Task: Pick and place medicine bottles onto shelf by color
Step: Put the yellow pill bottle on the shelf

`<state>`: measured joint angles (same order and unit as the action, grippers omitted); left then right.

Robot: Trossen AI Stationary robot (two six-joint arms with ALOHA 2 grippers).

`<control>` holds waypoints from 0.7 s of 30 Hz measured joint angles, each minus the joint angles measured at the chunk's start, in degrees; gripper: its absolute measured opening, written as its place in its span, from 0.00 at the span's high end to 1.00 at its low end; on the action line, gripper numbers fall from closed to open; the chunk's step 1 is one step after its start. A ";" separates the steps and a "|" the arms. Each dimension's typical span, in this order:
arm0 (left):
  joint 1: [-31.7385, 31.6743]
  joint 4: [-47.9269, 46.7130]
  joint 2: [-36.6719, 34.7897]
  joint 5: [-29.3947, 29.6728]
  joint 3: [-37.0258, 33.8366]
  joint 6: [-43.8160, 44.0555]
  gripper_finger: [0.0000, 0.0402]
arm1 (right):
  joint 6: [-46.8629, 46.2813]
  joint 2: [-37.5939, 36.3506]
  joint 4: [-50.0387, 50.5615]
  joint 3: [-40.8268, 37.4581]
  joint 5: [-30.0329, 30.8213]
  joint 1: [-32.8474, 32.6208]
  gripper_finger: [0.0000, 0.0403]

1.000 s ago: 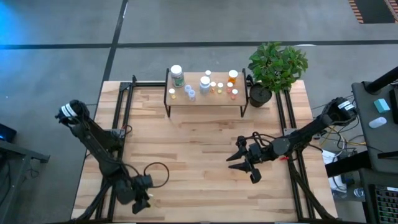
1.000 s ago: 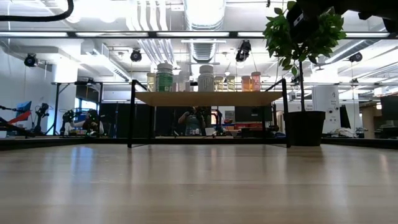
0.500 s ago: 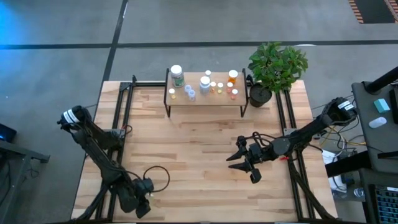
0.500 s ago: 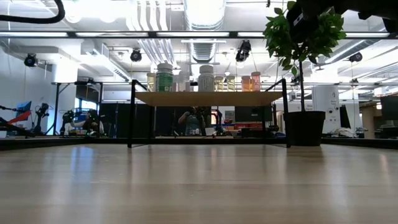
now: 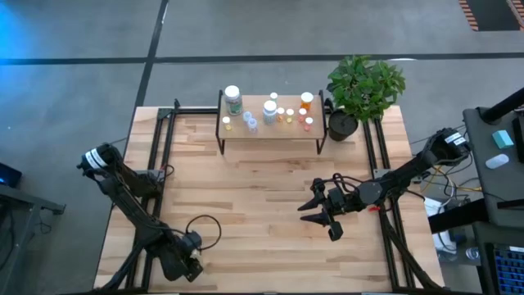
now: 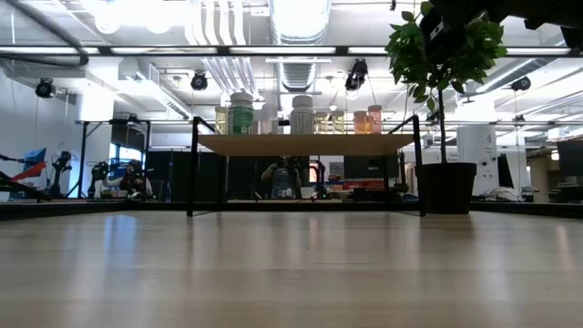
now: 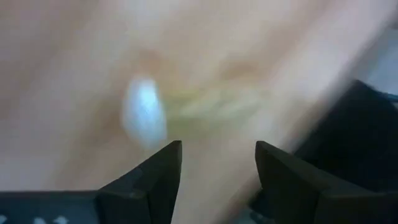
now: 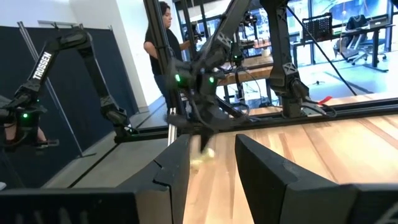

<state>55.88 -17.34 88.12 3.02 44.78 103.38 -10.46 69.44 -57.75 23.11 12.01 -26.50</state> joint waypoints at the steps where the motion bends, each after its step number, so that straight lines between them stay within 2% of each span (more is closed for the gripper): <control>1: -0.02 -0.90 0.09 -0.11 -0.36 0.00 0.53 | 0.00 -0.01 0.01 0.00 0.00 0.00 0.70; 7: -0.02 -3.99 -0.99 -1.15 0.70 -0.16 0.53 | 0.04 -0.01 0.02 0.00 0.00 0.00 0.70; 14: -0.02 -6.57 -2.36 0.69 0.78 -1.11 0.53 | 0.01 -0.01 0.28 0.00 0.13 0.00 0.70; 15: 0.00 -6.97 -2.80 2.86 0.86 -2.31 0.53 | 0.00 -0.03 1.01 0.08 0.67 0.00 0.70; 17: 0.02 -6.09 -4.30 10.77 1.64 -5.60 0.53 | 0.42 0.28 5.71 1.51 3.25 0.02 0.70; 19: 0.11 -5.99 -6.40 20.54 2.09 -10.00 0.53 | 0.92 0.84 13.59 4.52 4.46 0.57 0.70; 21: 0.11 -5.86 -7.95 27.91 1.94 -14.34 0.53 | 1.78 1.88 21.72 8.82 4.50 1.07 0.70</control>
<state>55.99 -23.19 80.17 30.94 46.72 89.04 -8.68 71.32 -36.03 31.94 16.51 -25.43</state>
